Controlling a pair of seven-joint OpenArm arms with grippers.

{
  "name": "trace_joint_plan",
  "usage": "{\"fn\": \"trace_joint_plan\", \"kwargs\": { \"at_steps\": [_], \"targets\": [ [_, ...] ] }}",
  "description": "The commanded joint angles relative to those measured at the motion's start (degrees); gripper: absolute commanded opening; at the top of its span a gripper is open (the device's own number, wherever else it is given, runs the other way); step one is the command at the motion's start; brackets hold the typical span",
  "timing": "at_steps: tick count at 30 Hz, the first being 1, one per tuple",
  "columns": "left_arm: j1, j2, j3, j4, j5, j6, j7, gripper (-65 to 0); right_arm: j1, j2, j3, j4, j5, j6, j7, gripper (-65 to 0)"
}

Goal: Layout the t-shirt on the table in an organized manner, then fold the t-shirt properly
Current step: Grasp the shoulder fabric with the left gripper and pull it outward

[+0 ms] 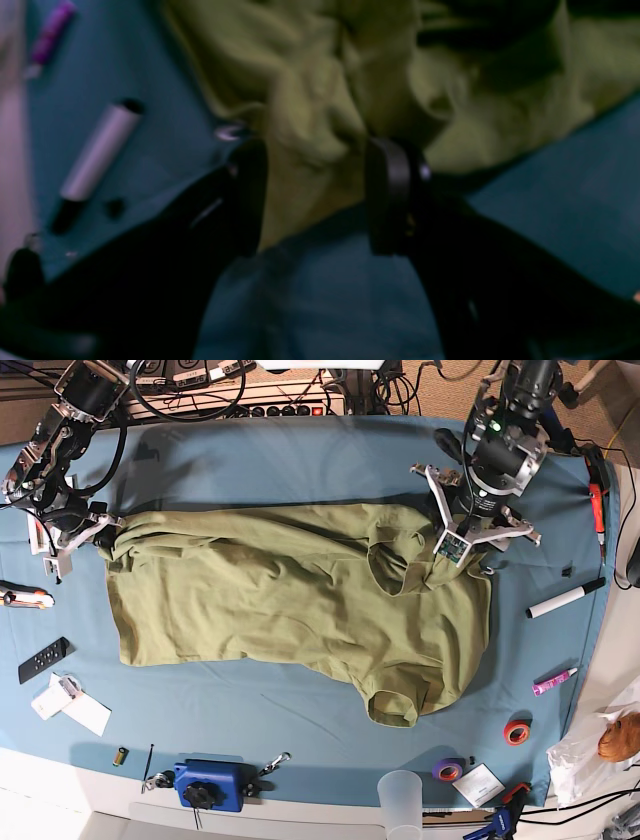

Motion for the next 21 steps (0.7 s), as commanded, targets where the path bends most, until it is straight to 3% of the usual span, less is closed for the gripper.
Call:
{"fn": "trace_joint_plan", "kwargs": {
  "at_steps": [1,8,10,12,13,18,21],
  "targets": [
    [-0.1,-0.3,-0.9,-0.4,-0.6,-0.7,-1.1,-35.7,0.6,0.9,0.2,0.7,0.3,0.2,-0.2,-65.0],
    [-0.5,-0.3,-2.3,-5.0,-2.7,-2.0,-3.1,-38.2,0.6,0.9,0.2,0.7,0.3,0.2,-0.2,-65.0],
    [-0.4,-0.3,-2.3,-5.0,-2.7,-1.9,-3.0,-46.8,0.6,0.9,0.2,0.7,0.3,0.2,-0.2,-65.0],
    [-0.4,-0.3,-2.3,-5.0,-2.7,-1.7,-3.1,-61.8,0.6,0.9,0.2,0.7,0.3,0.2,-0.2,-65.0],
    [-0.5,-0.3,-2.3,-5.0,-2.6,-1.3,-3.1,-65.0,0.6,0.9,0.2,0.7,0.3,0.2,-0.2,-65.0],
    [-0.6,-0.3,-2.3,-5.0,3.2,3.6,-1.2,-65.0,0.6,1.1,0.2,0.7,0.0,0.4,-0.2,-65.0],
    [-0.6,-0.3,-2.3,-5.0,5.9,4.3,0.0,-65.0,0.6,1.2,0.2,0.7,-0.8,0.4,0.1,-65.0]
  ]
}}
